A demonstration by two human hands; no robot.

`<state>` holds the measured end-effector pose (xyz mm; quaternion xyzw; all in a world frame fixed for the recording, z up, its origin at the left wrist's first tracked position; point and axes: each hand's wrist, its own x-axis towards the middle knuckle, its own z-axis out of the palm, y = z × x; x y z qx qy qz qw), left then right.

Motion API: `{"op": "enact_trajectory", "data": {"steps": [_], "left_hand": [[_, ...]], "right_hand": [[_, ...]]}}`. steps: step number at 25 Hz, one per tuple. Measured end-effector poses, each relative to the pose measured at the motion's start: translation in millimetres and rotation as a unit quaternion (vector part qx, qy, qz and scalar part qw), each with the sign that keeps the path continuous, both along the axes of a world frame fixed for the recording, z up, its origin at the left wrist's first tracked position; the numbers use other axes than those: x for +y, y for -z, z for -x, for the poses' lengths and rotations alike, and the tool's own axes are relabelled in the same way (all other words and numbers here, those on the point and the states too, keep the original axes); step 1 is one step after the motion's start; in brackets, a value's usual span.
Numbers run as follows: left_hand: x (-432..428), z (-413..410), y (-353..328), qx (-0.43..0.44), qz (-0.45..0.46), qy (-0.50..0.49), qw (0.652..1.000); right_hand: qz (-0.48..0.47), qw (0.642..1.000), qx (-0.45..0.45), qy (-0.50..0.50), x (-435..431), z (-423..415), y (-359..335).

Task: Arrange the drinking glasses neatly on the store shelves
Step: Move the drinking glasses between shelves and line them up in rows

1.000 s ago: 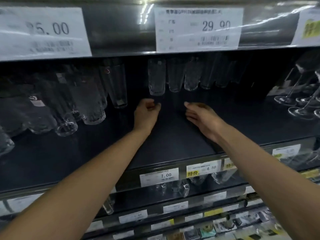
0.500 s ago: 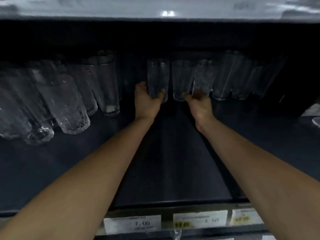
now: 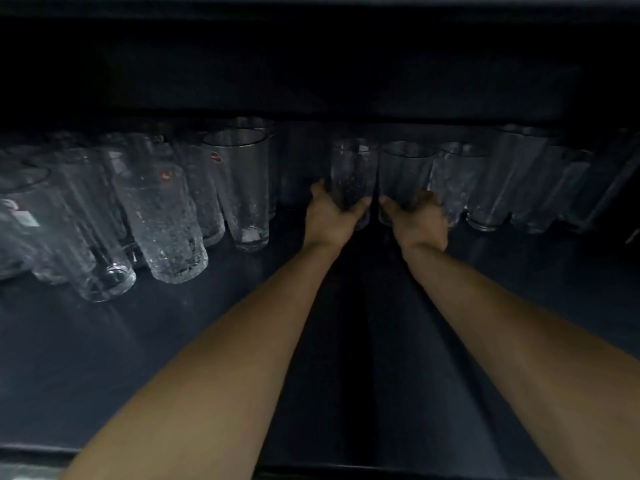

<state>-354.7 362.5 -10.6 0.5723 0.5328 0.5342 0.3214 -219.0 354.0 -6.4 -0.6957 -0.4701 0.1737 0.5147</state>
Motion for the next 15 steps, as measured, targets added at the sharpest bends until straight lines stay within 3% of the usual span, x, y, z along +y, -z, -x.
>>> {"op": "enact_trajectory", "data": {"steps": [3,8,15], "left_hand": [[4,2,3,0.011,0.007,-0.010,1.000],[-9,-1,3,0.115,0.001,-0.036,0.993],[-70,14,1,0.138,0.015,-0.020,0.990]], "right_hand": [[0.002,1.000,-0.009,-0.002,-2,1,0],[-0.026,0.999,-0.024,-0.016,-9,2,0],[-0.039,0.996,-0.011,-0.082,-55,-3,5]]}}
